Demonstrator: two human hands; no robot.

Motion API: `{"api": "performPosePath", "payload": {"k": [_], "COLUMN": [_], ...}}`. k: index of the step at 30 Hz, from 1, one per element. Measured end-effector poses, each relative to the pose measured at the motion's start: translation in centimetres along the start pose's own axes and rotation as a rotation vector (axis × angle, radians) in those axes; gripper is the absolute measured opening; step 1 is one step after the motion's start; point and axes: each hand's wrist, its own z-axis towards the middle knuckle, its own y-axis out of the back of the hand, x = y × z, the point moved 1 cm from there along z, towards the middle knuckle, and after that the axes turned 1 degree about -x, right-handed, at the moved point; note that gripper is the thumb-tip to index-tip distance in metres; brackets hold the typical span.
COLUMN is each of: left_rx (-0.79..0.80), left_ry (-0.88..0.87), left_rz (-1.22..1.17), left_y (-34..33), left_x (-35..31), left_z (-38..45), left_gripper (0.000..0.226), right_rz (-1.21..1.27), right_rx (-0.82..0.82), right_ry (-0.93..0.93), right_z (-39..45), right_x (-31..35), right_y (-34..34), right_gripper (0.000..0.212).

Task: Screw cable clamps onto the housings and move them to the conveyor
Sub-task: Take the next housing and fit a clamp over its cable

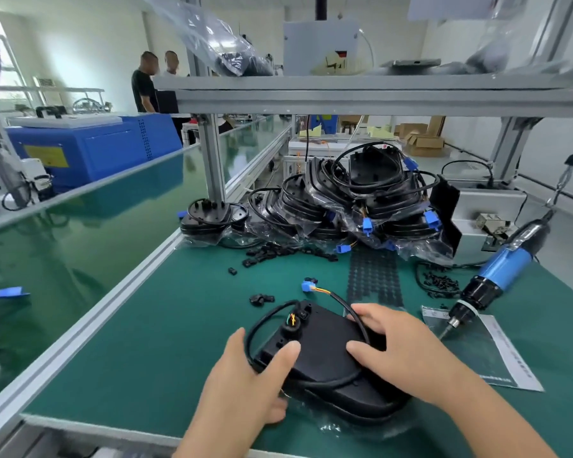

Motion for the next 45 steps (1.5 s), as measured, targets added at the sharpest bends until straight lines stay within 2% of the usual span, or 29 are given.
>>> {"api": "performPosePath", "payload": {"k": [4, 8, 10, 12, 14, 15, 17, 19, 21, 23, 26, 28, 31, 34, 37, 40, 45], "left_rx": [-0.052, -0.149, -0.177, -0.179, -0.174, -0.181, -0.218, -0.29, -0.369, -0.438, -0.558, -0.614, -0.688, -0.732, -0.818, -0.934, -1.037], "left_ry": [0.004, 0.015, -0.03, -0.086, -0.188, -0.24, -0.302, -0.312, -0.296, -0.26, -0.247, -0.235, -0.215, -0.16, -0.1, 0.004, 0.163], "left_rz": [-0.142, -0.272, -0.389, -0.542, -0.609, -0.584, -0.45, -0.328, -0.299, -0.369, -0.514, -0.551, -0.541, -0.548, -0.542, -0.54, -0.528], "left_y": [-2.5, -3.6, -3.8, -3.5, -2.4, -1.5, 0.3, 2.6, 5.5, 8.9, 14.6, 18.2, 23.2, 28.2, 33.7, 39.1, 42.7], "left_x": [0.2, -0.5, -0.8, -1.5, -2.6, -3.1, -3.8, -3.8, -3.3, -2.6, -0.9, 0.1, 1.0, 1.1, 1.3, 2.8, 6.5], "left_z": [1.3, 1.8, 1.8, 1.9, 2.2, 2.4, 2.7, 3.1, 3.5, 3.6, 3.2, 2.4, 0.9, -0.9, -1.9, -2.0, -1.6], "left_gripper": [0.114, 0.094, 0.093, 0.099, 0.096, 0.094, 0.105, 0.119, 0.123, 0.117, 0.087, 0.077, 0.073, 0.079, 0.085, 0.083, 0.13], "right_rz": [0.012, 0.001, 0.009, 0.028, 0.05, 0.073, 0.135, 0.179, 0.187, 0.18, 0.19, 0.2, 0.268, 0.402, 0.448, 0.422, 0.31], "right_rx": [-0.057, -0.276, -0.387, -0.428, -0.436, -0.427, -0.401, -0.367, -0.339, -0.305, -0.201, -0.146, -0.069, 0.056, 0.13, 0.193, 0.184], "right_ry": [0.015, -0.01, 0.044, 0.109, 0.141, 0.151, 0.184, 0.217, 0.291, 0.396, 0.53, 0.64, 0.773, 0.867, 0.854, 0.755, 0.64], "right_z": [0.1, -0.4, -0.7, -0.8, -0.8, -0.7, -0.1, 0.8, 1.5, 2.0, 2.1, 2.3, 2.5, 2.8, 3.3, 4.6, 7.6], "right_x": [0.5, 1.8, 3.1, 4.7, 6.2, 6.9, 8.5, 10.4, 12.7, 15.5, 19.6, 22.0, 25.2, 27.3, 27.5, 26.4, 24.8], "right_y": [-0.7, -1.8, -2.3, -3.2, -4.4, -4.9, -5.8, -6.6, -7.9, -9.4, -11.7, -13.2, -15.1, -16.8, -18.3, -19.3, -20.2], "right_gripper": [0.049, 0.056, 0.056, 0.055, 0.053, 0.051, 0.046, 0.048, 0.048, 0.047, 0.054, 0.059, 0.062, 0.063, 0.056, 0.054, 0.046]}}
